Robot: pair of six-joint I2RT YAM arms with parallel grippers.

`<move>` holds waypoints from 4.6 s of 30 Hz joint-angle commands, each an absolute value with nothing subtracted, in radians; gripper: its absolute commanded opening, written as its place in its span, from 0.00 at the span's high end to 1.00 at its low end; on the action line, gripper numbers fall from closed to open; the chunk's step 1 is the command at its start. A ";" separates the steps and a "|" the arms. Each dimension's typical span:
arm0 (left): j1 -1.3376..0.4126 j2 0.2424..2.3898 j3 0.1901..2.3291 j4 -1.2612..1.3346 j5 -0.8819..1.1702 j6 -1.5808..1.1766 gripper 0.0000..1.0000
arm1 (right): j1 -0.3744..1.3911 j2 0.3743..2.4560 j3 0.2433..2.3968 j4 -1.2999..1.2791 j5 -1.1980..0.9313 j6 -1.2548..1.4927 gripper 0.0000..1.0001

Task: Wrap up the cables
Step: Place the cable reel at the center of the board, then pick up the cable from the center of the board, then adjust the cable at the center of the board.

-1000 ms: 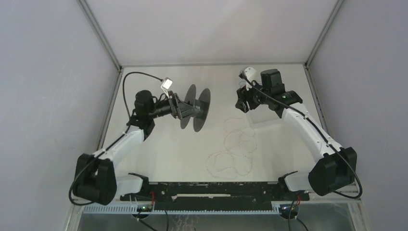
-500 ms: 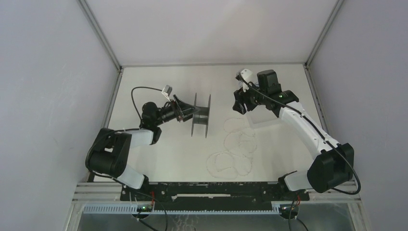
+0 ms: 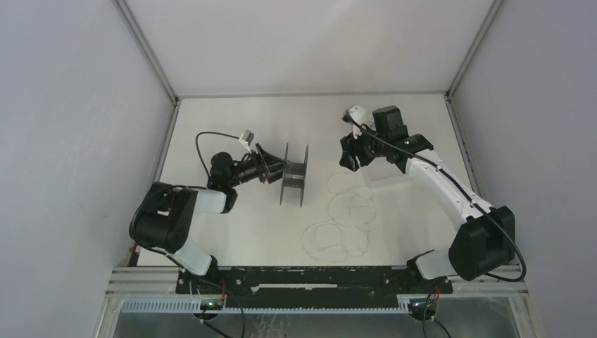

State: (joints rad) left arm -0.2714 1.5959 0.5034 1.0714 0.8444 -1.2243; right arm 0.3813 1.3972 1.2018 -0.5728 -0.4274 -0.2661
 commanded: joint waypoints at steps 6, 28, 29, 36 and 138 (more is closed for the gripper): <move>-0.258 1.582 0.529 0.993 0.864 -1.110 0.25 | 0.388 1.375 1.188 -0.543 -0.414 -0.292 0.36; -0.237 1.456 0.574 0.708 0.881 -0.923 0.01 | 0.388 1.365 1.164 -0.551 -0.405 -0.310 0.36; -0.237 1.450 0.576 0.703 0.884 -0.919 0.00 | 0.389 1.362 1.157 -0.555 -0.406 -0.312 0.36; -0.237 1.404 0.585 0.687 0.911 -0.891 0.00 | 0.392 1.350 1.059 -0.554 -0.409 -0.310 0.36; -0.819 1.434 1.459 -0.310 0.540 0.147 0.01 | 0.361 1.131 1.999 -0.823 -0.425 -0.101 1.00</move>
